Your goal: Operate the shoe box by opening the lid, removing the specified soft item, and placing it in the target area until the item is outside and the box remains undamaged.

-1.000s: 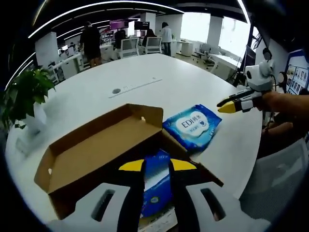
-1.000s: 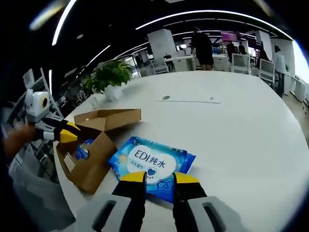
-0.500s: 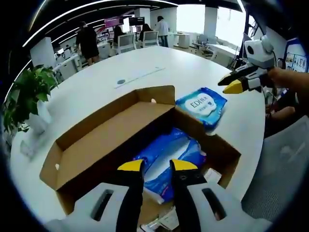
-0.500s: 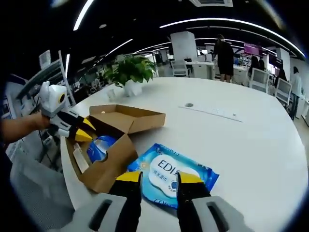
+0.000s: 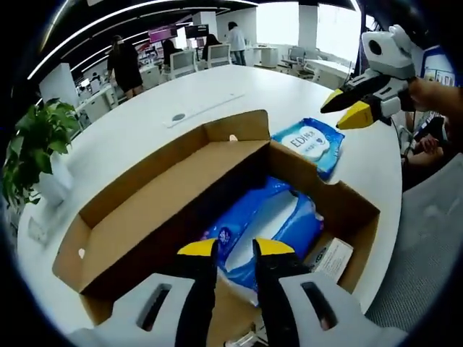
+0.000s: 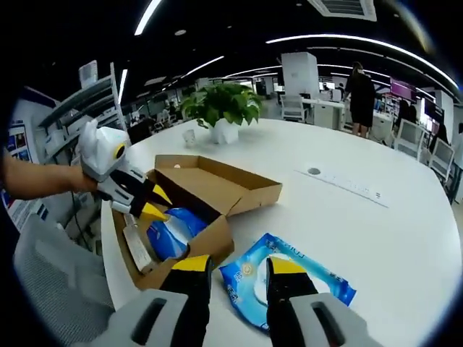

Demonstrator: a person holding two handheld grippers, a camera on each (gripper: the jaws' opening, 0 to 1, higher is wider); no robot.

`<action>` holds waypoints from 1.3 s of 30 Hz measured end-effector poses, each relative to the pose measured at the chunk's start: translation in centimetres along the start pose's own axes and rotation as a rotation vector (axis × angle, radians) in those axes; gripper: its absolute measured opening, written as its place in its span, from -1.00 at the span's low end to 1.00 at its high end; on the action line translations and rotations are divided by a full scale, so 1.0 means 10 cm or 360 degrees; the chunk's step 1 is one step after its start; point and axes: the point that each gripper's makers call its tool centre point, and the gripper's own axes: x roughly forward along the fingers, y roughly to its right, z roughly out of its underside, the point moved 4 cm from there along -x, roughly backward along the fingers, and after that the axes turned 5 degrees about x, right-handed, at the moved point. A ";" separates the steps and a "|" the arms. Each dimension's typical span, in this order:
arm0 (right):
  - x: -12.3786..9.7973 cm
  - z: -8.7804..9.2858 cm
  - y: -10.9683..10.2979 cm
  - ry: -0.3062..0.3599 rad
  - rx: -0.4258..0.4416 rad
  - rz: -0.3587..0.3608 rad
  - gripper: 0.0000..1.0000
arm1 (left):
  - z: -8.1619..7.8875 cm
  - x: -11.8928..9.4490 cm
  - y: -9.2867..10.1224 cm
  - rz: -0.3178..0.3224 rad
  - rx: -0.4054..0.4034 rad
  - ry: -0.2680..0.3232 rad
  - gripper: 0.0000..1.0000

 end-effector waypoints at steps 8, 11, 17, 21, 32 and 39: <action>0.14 -0.07 -0.18 -0.0012 -0.0069 -0.0070 -0.46 | 0.03 0.09 -0.04 0.0016 0.0043 -0.0023 -0.70; 0.21 -0.10 -0.25 -0.0019 -0.0105 -0.0097 -0.46 | 0.05 0.13 -0.04 0.0027 0.0064 -0.0032 -0.71; 0.33 -0.17 -0.39 -0.0022 -0.0152 -0.0143 -0.47 | 0.05 0.16 -0.04 0.0036 0.0085 -0.0041 -0.74; 0.42 -0.19 -0.46 -0.0042 -0.0187 -0.0168 -0.47 | 0.06 0.17 -0.06 0.0032 0.0091 -0.0053 -0.76; 0.71 -0.20 -0.67 -0.0118 -0.0303 -0.0201 -0.53 | 0.08 0.14 -0.12 0.0004 0.0091 -0.0062 -0.94; 0.88 -0.15 -0.77 -0.0195 -0.0396 -0.0207 -0.61 | 0.08 0.12 -0.13 0.0000 0.0074 -0.0048 -1.00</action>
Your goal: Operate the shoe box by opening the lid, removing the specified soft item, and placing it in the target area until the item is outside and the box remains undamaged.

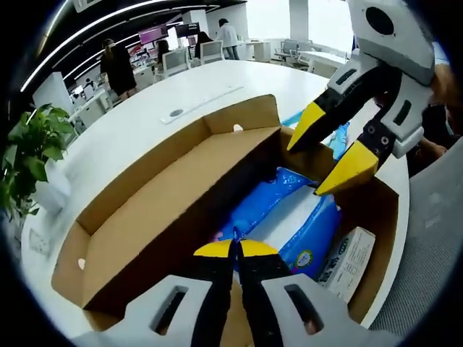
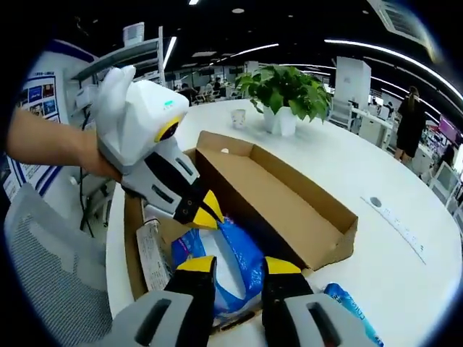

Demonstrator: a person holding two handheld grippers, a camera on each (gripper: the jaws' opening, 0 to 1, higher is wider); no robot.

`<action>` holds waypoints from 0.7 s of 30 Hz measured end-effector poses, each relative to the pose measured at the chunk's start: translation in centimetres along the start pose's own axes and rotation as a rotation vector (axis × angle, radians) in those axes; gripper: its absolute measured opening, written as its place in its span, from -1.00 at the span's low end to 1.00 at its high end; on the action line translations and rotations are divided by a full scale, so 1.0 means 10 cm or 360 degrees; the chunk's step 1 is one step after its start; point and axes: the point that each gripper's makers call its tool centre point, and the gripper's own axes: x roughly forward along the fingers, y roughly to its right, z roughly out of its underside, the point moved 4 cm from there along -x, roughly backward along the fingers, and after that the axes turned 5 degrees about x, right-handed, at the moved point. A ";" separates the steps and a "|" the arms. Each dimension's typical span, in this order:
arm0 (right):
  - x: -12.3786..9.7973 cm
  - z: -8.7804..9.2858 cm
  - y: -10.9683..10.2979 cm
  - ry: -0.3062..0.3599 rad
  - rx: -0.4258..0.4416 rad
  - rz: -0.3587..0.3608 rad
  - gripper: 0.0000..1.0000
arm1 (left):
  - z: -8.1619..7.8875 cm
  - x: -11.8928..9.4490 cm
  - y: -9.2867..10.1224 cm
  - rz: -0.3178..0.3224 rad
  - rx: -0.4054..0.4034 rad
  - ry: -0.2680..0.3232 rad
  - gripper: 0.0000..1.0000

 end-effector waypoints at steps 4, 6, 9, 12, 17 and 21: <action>0.07 0.00 -0.01 -0.0023 0.0023 0.0006 -0.67 | 0.01 -0.02 0.00 0.0000 -0.0012 0.0007 -1.00; 0.10 0.04 0.00 -0.0068 -0.0015 0.0031 -0.75 | 0.02 -0.03 0.00 -0.0004 -0.0020 0.0012 -1.00; 0.14 0.07 0.00 -0.0097 -0.0058 0.0043 -0.83 | 0.02 -0.05 0.01 -0.0004 -0.0029 0.0017 -1.00; 0.17 0.12 0.03 -0.0138 -0.0080 0.0077 -0.96 | 0.01 -0.08 0.01 -0.0003 -0.0028 0.0026 -1.00; 0.16 0.13 0.04 -0.0135 -0.0085 0.0080 -1.00 | -0.02 -0.11 0.00 -0.0006 -0.0027 0.0047 -1.00; 0.14 0.13 0.03 -0.0115 -0.0064 0.0082 -1.00 | -0.05 -0.13 0.01 -0.0010 -0.0038 0.0057 -1.00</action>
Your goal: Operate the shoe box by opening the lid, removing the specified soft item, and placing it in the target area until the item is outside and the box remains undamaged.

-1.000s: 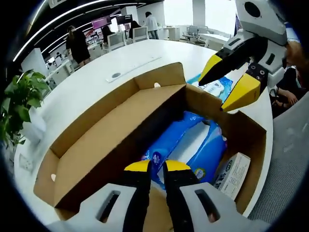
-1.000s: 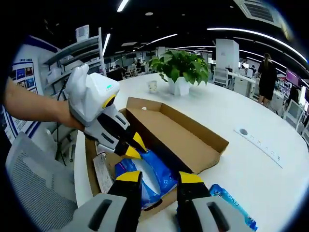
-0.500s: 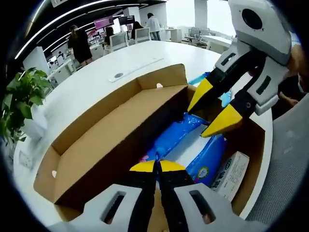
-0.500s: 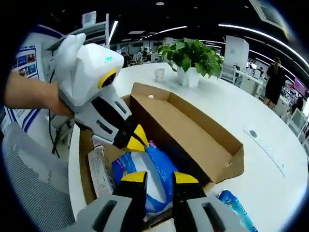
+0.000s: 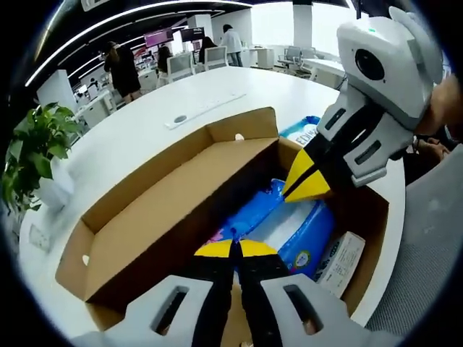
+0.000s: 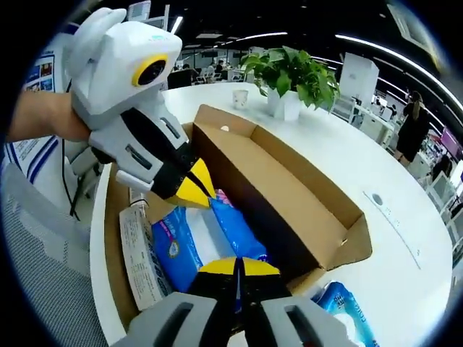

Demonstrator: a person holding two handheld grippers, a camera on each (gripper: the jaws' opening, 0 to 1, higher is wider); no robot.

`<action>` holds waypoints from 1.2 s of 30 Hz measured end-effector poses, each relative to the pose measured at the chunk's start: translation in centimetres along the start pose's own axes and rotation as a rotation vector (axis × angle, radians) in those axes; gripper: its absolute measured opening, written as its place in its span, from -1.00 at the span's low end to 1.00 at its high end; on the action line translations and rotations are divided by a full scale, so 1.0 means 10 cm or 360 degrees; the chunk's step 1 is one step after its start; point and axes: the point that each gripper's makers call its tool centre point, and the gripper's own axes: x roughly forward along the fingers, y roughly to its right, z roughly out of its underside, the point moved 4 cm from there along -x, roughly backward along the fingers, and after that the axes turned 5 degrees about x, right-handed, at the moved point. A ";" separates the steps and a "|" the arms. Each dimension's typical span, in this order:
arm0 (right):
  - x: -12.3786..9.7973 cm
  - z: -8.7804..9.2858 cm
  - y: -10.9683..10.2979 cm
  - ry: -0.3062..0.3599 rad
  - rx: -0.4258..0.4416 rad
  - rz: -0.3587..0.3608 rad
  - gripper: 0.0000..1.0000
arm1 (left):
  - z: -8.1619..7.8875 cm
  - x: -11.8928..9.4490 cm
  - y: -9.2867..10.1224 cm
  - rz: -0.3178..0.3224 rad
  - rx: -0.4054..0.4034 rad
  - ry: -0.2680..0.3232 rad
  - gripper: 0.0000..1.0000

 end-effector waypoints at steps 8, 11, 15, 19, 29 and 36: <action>-0.11 -0.04 -0.01 0.0050 0.0031 0.0000 -1.00 | -0.06 -0.09 0.02 -0.0020 -0.0013 0.0041 -1.00; -0.14 -0.07 -0.01 0.0074 0.0032 0.0005 -1.00 | -0.09 -0.12 0.02 -0.0030 -0.0007 0.0055 -1.00; -0.19 -0.12 0.00 0.0109 0.0046 0.0004 -1.00 | -0.14 -0.19 0.01 -0.0048 -0.0007 0.0084 -1.00; -0.26 -0.19 -0.01 0.0150 0.0048 0.0010 -1.00 | -0.19 -0.26 0.00 -0.0064 0.0001 0.0099 -1.00; -0.42 -0.36 -0.01 0.0233 0.0026 0.0020 -1.00 | -0.34 -0.44 -0.04 -0.0094 0.0013 0.0135 -1.00; -0.58 -0.49 0.01 0.0310 0.0027 0.0034 -1.00 | -0.47 -0.57 -0.04 -0.0115 0.0029 0.0162 -1.00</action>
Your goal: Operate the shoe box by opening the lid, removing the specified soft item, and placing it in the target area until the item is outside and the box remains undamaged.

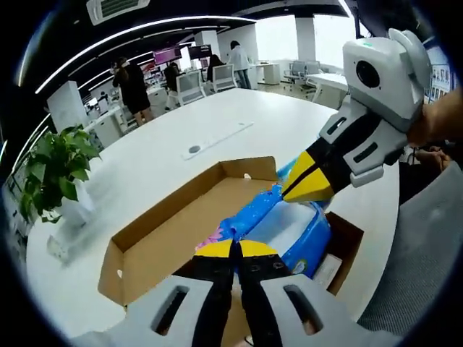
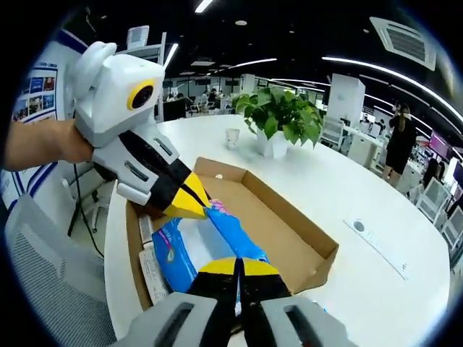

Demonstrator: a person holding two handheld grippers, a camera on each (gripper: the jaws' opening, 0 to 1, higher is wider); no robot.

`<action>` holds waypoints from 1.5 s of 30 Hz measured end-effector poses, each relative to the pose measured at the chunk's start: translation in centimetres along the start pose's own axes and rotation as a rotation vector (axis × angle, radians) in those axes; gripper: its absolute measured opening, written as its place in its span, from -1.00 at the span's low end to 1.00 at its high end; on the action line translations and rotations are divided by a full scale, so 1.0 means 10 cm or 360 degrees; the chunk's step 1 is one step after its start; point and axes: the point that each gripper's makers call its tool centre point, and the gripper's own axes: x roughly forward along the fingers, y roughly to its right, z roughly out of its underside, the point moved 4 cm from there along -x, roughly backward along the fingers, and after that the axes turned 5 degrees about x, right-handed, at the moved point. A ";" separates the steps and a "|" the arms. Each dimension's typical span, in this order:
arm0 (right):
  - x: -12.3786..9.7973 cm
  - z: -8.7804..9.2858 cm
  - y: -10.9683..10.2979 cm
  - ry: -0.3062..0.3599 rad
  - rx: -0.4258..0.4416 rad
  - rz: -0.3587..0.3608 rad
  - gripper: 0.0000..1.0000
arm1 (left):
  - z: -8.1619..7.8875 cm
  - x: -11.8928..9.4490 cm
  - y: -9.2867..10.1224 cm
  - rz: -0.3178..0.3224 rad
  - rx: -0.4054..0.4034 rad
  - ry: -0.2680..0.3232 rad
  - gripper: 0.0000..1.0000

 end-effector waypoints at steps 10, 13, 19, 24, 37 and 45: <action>-0.16 -0.18 0.05 0.0070 -0.0014 0.0019 -1.00 | -0.17 -0.10 -0.01 -0.0001 0.0014 0.0028 -1.00; -0.21 -0.22 0.07 0.0088 -0.0020 0.0032 -1.00 | -0.22 -0.12 -0.01 0.0009 0.0010 0.0040 -1.00; -0.34 -0.25 0.12 0.0118 -0.0019 0.0061 -1.00 | -0.35 -0.13 0.05 0.0033 0.0016 0.0059 -1.00; -0.46 -0.24 0.18 0.0144 0.0021 0.0080 -1.00 | -0.45 -0.11 0.11 0.0072 0.0032 0.0063 -1.00; -0.74 -0.13 0.37 0.0151 0.0055 0.0151 -1.00 | -0.69 0.03 0.34 0.0162 0.0078 0.0091 -1.00; -0.93 -0.01 0.52 0.0141 0.0083 0.0206 -1.00 | -0.84 0.15 0.54 0.0229 0.0122 0.0104 -1.00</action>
